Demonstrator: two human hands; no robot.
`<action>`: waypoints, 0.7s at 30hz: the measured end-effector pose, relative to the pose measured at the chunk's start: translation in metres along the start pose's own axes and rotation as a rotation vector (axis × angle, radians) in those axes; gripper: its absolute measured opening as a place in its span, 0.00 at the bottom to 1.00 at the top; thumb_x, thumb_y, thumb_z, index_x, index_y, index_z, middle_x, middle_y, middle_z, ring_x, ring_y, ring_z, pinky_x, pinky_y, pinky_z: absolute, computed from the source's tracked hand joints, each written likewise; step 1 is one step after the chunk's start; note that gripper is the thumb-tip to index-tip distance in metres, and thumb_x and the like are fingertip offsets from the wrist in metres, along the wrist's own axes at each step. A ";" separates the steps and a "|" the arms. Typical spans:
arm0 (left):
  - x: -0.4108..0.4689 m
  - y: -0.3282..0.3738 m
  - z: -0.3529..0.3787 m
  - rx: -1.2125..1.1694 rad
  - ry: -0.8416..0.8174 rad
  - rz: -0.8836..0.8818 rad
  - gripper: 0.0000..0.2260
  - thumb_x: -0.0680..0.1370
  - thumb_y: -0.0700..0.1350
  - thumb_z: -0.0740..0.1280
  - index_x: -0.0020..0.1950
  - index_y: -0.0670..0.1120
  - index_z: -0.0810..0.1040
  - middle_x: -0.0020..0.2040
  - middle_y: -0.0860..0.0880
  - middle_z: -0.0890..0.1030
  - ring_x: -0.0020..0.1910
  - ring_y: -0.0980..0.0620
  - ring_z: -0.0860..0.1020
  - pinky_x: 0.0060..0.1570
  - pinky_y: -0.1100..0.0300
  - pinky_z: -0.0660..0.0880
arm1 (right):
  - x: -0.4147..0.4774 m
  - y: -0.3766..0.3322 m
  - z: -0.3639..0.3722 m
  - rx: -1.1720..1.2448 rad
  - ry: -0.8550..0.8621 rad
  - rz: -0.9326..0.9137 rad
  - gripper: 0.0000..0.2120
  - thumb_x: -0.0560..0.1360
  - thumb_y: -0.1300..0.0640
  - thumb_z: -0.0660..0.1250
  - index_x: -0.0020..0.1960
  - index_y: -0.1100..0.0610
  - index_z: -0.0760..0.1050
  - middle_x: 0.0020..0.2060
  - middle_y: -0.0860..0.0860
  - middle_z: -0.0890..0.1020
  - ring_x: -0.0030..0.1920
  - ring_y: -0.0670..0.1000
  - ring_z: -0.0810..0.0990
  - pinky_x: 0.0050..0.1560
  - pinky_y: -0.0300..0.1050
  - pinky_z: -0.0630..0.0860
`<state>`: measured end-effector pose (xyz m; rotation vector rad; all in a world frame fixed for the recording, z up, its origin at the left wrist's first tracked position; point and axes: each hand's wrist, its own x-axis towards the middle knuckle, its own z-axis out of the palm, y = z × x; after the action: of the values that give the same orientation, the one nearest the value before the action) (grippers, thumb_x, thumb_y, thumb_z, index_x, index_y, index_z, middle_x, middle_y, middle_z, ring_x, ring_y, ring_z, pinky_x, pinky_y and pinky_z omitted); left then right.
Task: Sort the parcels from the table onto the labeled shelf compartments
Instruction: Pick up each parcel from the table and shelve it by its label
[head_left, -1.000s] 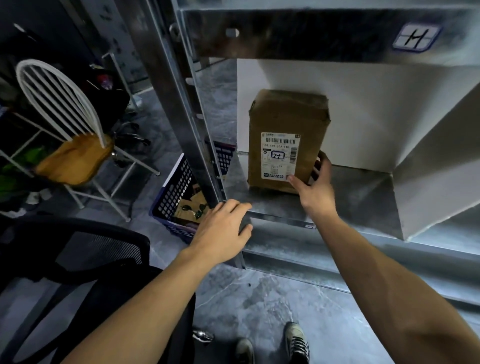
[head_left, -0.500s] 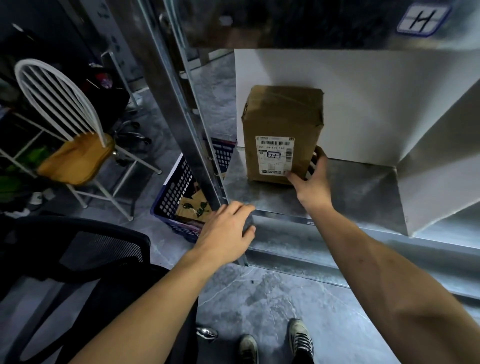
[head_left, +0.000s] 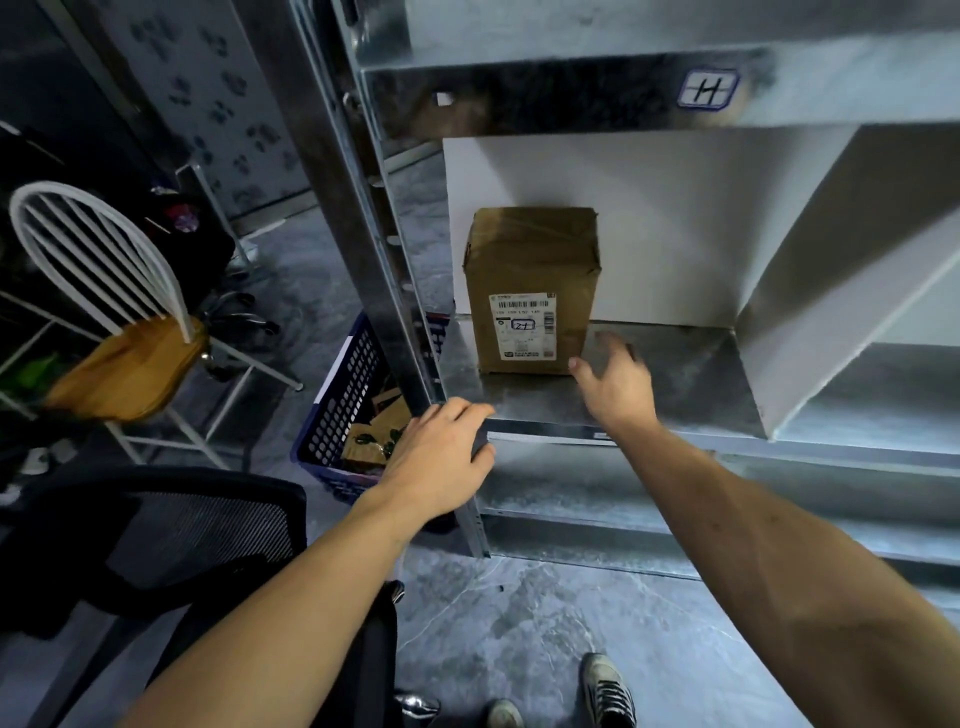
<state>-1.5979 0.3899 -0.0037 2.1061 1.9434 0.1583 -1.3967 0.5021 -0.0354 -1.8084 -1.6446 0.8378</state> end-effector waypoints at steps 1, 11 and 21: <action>-0.001 0.001 -0.001 0.001 0.003 0.010 0.21 0.81 0.53 0.59 0.75 0.52 0.64 0.71 0.52 0.68 0.69 0.49 0.67 0.68 0.51 0.65 | -0.008 0.003 -0.003 -0.089 0.000 -0.038 0.24 0.81 0.48 0.65 0.72 0.58 0.69 0.67 0.62 0.74 0.66 0.64 0.74 0.65 0.54 0.72; 0.015 0.060 0.005 0.062 0.002 0.198 0.22 0.82 0.52 0.57 0.75 0.52 0.63 0.71 0.51 0.68 0.68 0.48 0.67 0.66 0.51 0.64 | -0.088 0.054 -0.071 -0.805 0.009 -0.380 0.19 0.80 0.42 0.59 0.62 0.54 0.73 0.57 0.55 0.76 0.56 0.60 0.76 0.55 0.55 0.72; 0.031 0.256 0.058 0.159 -0.067 0.608 0.22 0.81 0.52 0.58 0.75 0.51 0.63 0.70 0.50 0.69 0.66 0.46 0.68 0.63 0.52 0.65 | -0.179 0.180 -0.212 -0.890 0.121 -0.056 0.23 0.80 0.40 0.58 0.70 0.52 0.70 0.66 0.55 0.75 0.64 0.60 0.75 0.64 0.54 0.70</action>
<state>-1.3343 0.3969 0.0070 2.7078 1.2588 0.0487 -1.1289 0.3081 -0.0170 -2.2770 -2.1558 -0.0919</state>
